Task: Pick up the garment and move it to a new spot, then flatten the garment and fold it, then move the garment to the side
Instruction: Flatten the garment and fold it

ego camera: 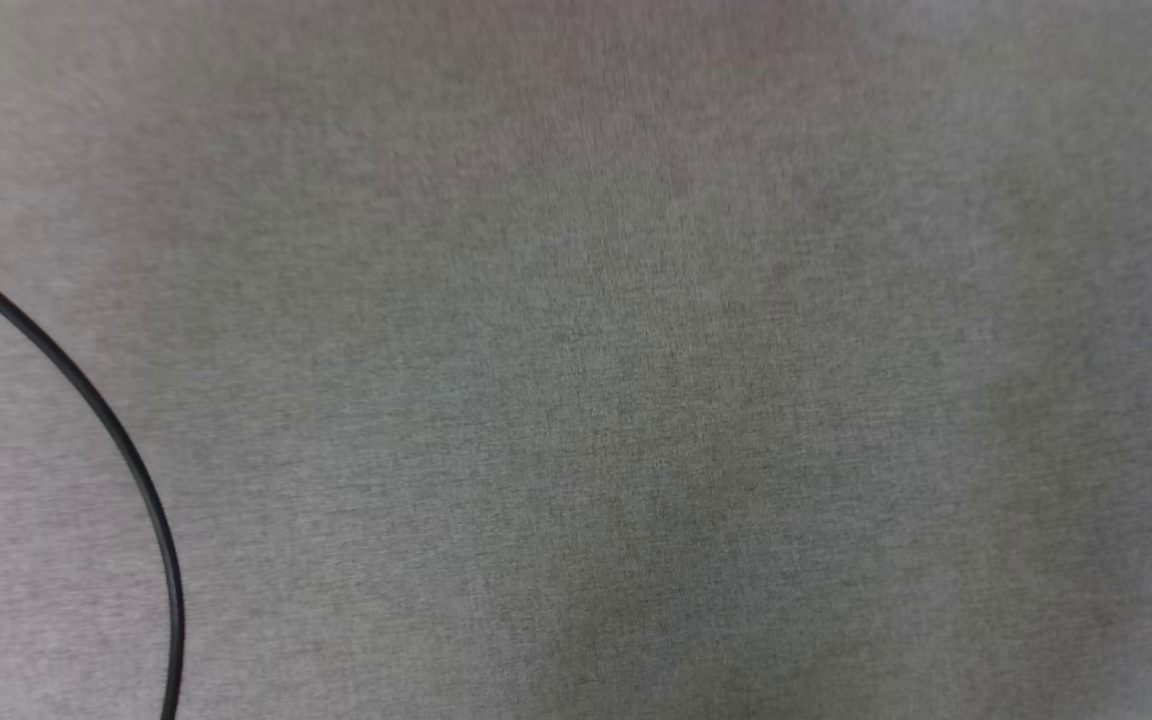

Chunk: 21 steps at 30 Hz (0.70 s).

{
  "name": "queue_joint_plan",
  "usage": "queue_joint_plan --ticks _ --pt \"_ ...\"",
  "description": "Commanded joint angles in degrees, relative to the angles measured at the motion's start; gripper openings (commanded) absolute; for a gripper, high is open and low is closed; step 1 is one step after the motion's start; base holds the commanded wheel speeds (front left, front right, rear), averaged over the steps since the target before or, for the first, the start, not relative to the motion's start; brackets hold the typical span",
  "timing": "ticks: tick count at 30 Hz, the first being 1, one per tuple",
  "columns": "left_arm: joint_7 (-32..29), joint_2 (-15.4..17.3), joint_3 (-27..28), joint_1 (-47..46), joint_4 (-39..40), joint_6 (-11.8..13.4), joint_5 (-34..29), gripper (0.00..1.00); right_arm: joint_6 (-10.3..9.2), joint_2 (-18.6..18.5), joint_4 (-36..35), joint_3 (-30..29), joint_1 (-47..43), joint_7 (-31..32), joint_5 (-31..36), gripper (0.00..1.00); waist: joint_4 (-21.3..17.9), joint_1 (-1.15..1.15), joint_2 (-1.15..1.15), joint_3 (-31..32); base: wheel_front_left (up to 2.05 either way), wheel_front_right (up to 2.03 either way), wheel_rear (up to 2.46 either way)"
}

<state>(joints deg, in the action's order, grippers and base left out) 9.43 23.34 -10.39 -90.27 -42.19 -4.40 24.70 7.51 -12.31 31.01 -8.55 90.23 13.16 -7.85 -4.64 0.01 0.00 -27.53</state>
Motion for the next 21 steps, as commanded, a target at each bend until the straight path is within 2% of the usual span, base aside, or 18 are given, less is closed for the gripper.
queue_joint_plan --ticks 1,5,11,17,21 --pt "0.3 0.6 0.0 -0.7 -1.0 -0.1 -0.2 0.0 -0.04 0.5 1.3 0.7 1.1 -0.7 0.1 0.0 -0.6 -0.01 0.0 -3.3 0.0 0.0 0.0" --pt "1.6 1.4 -0.5 -2.1 -3.3 -0.2 -0.8 0.0 -0.04 1.5 4.4 3.0 3.5 -2.7 -1.0 0.0 -0.8 -0.01 0.0 -6.2 0.0 0.0 0.0" --pt "3.7 0.8 -0.4 0.3 -7.5 -1.0 0.1 0.0 -0.04 3.0 10.2 7.8 3.2 -4.7 -3.8 0.0 -0.6 -0.01 0.0 -8.1 0.0 0.0 0.0" --pt "5.4 -0.5 -0.2 6.1 -10.3 -1.7 1.4 0.0 -0.03 4.1 14.5 14.4 -2.2 -3.6 -8.7 0.0 0.0 -0.01 0.0 -7.7 0.0 0.0 0.0" --pt "5.8 -1.3 0.8 12.5 -10.2 -2.1 2.4 0.0 -0.03 4.3 15.3 18.3 -9.4 -2.3 -13.5 0.0 0.7 -0.01 0.0 -5.9 0.0 0.0 0.0"
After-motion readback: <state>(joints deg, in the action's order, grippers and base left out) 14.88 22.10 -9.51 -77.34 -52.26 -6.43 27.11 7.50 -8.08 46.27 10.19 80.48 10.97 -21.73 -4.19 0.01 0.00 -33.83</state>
